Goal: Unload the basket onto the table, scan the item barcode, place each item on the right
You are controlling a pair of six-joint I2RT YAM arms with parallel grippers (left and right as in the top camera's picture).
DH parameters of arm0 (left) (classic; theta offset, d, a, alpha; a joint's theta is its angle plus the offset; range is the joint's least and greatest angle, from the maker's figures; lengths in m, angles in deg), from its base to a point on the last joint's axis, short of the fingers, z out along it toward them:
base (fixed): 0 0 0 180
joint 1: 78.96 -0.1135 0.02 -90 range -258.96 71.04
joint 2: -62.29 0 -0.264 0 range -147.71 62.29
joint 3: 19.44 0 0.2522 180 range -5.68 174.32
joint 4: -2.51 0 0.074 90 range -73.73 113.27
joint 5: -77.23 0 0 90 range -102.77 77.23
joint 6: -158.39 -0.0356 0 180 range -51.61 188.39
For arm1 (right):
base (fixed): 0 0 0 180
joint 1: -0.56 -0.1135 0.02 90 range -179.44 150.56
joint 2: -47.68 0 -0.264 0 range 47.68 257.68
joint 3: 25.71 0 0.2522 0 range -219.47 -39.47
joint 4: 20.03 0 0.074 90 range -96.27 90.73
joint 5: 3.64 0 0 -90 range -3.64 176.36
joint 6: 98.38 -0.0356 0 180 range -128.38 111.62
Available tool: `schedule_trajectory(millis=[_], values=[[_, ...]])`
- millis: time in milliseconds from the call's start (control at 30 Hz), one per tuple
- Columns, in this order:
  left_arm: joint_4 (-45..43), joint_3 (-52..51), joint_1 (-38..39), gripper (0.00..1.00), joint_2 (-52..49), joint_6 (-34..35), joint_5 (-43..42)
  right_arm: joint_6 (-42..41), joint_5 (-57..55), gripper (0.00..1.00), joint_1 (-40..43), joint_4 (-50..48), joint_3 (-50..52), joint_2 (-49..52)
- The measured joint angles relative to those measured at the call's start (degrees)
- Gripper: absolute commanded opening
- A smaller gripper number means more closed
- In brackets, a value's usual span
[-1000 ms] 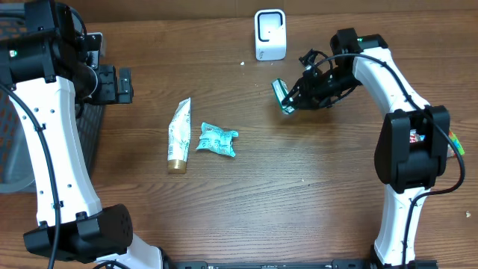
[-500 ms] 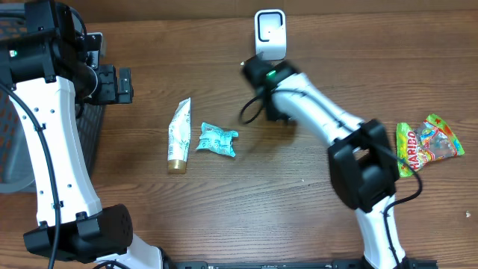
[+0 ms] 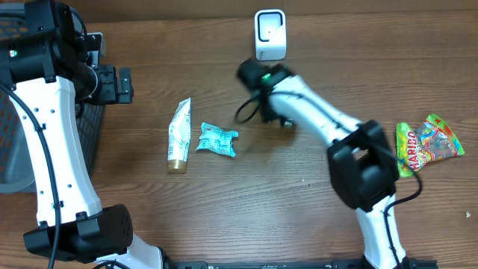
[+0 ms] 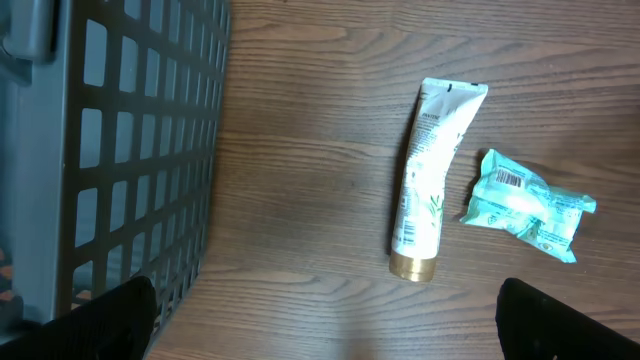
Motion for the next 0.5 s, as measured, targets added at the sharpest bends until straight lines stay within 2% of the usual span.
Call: schedule_trajectory(millis=[67, 100, 300, 500], values=[[0.00, 0.00, 0.00, 1.00, 0.00, 0.00, 0.00, -0.13, 4.66, 0.20, 4.15, -1.49, 0.00, 0.00], [0.00, 0.00, 0.00, 1.00, 0.00, 0.00, -0.02, 0.44, 8.31, 0.13, 7.48, -2.97, 0.00, 0.00], [0.00, 0.00, 0.00, 1.00, 0.02, 0.00, -0.02, 2.47, 21.97, 0.04, 19.32, -11.06, 2.47, 0.00], [0.00, 0.00, 0.00, 1.00, 0.00, 0.00, 0.00, 3.98, 32.17, 0.04, 19.74, -17.97, 9.62, 0.00]])
